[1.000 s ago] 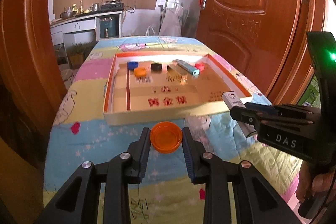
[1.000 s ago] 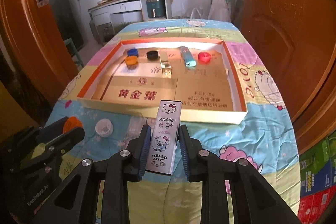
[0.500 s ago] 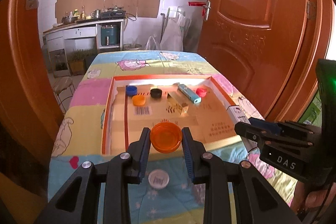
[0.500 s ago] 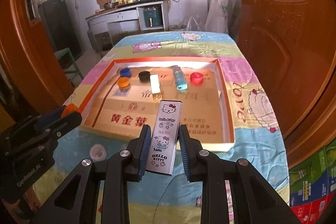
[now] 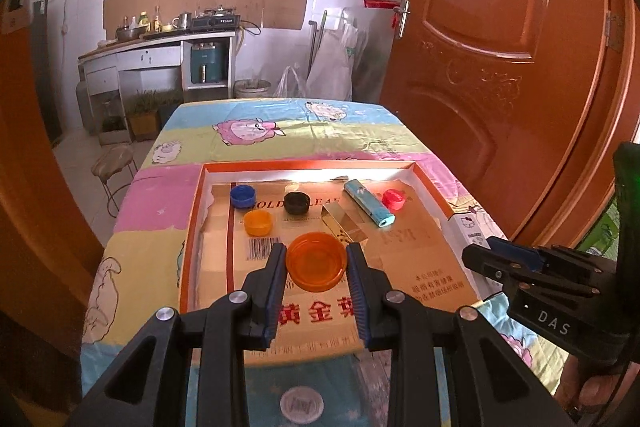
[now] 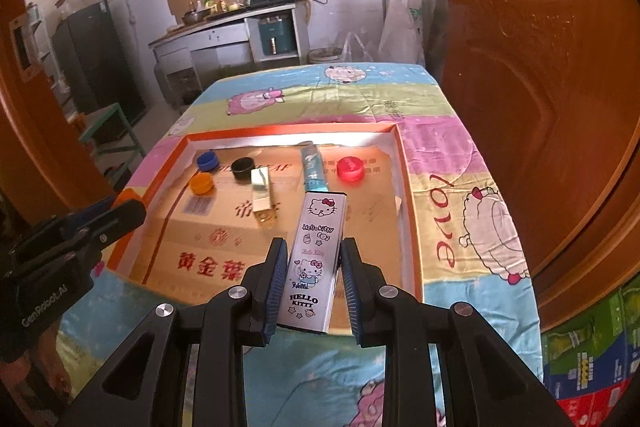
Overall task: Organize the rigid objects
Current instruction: 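Carry the orange cap and Hello Kitty box over the tray with both grippers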
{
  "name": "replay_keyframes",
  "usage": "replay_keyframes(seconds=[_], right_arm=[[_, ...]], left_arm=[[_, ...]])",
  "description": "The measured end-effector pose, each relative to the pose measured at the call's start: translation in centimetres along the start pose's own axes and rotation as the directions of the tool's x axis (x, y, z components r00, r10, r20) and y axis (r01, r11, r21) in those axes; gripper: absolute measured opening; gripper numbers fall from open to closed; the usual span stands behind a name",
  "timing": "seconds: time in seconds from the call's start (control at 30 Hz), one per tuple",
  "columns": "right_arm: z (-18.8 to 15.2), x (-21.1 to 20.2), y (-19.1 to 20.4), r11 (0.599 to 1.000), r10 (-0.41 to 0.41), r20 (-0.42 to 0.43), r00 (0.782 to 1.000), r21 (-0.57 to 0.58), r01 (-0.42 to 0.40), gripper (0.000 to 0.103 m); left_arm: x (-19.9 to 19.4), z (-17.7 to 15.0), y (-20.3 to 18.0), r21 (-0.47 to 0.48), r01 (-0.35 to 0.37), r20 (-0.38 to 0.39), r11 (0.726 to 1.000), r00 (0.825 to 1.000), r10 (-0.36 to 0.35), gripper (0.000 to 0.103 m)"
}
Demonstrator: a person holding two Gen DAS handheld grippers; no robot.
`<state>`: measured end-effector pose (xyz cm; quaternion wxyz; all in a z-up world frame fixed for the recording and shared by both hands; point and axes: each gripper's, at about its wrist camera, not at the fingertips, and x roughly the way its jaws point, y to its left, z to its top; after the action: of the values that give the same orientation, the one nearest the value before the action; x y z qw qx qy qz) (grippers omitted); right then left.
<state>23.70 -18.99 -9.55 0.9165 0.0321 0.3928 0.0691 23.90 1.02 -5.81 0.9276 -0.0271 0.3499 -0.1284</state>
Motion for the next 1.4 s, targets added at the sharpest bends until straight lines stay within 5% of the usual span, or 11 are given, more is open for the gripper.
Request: replay_keyframes(seconds=[0.57,1.4], right_arm=[[1.8,5.7,-2.2,1.0,0.001,-0.064,0.998,0.023,0.0,0.028],[2.1,9.8,-3.2,1.0,0.011,-0.126,0.992,0.019,-0.009,0.028]], left_arm=[[7.1,1.5,0.5,-0.01,0.002,-0.104,1.0,0.995,-0.004,0.03],[12.1,1.3,0.8,-0.01,-0.029,-0.192,1.0,0.981,0.027,0.03]])
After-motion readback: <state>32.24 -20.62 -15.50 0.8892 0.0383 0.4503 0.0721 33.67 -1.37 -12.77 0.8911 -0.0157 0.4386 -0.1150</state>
